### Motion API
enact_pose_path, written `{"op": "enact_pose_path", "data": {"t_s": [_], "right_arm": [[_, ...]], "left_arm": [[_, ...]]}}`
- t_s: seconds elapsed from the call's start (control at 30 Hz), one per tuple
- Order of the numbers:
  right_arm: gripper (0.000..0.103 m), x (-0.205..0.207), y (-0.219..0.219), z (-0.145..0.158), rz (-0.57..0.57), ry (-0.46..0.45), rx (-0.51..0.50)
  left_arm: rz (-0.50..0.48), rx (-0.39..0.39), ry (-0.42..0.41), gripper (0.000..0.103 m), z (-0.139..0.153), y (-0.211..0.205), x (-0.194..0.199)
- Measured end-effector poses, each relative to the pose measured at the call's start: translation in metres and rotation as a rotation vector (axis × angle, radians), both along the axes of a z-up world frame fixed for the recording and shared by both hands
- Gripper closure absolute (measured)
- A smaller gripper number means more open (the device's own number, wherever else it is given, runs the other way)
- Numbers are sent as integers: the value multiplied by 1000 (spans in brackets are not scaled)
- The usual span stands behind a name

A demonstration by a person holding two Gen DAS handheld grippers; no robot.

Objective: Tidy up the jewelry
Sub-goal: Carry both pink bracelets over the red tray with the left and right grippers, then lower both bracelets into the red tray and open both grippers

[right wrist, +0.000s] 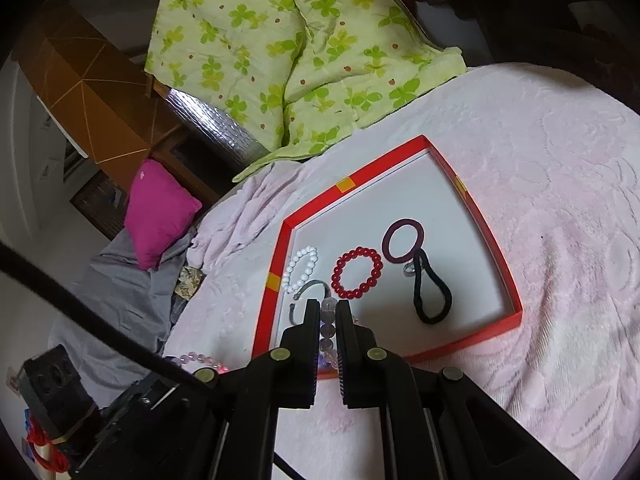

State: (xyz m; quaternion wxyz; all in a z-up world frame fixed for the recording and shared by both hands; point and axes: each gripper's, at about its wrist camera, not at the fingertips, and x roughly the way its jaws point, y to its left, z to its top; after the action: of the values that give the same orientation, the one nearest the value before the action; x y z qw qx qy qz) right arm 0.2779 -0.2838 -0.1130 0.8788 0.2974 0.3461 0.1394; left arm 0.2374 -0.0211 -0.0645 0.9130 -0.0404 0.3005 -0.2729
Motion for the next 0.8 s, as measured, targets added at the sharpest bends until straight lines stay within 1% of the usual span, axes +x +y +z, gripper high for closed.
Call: {"op": "enact_pose_path", "data": {"t_s": [0.1,0.27,0.43,0.6,0.7,0.8], "right_arm": [[94,13,-2,-4,-9,15,7],[94,28,-4,-10,-19,31,28],[94,38,1,-19,-10,55,35],[94,47,8,-29,12,83,49],[94,52,8,-34,19,96,64],[94,56,8,-39,31,104,93]], "left_arm": [[1,5,-6,95,8,-3,13],[8,-18,-6,95,13,-5,31],[2,6,-1,95,11,-12,46],[-14,56,7,95,15,-26,77],[-31,74,29,95,15,-37,97],[-45,111,55,95,11,-51,118]]}}
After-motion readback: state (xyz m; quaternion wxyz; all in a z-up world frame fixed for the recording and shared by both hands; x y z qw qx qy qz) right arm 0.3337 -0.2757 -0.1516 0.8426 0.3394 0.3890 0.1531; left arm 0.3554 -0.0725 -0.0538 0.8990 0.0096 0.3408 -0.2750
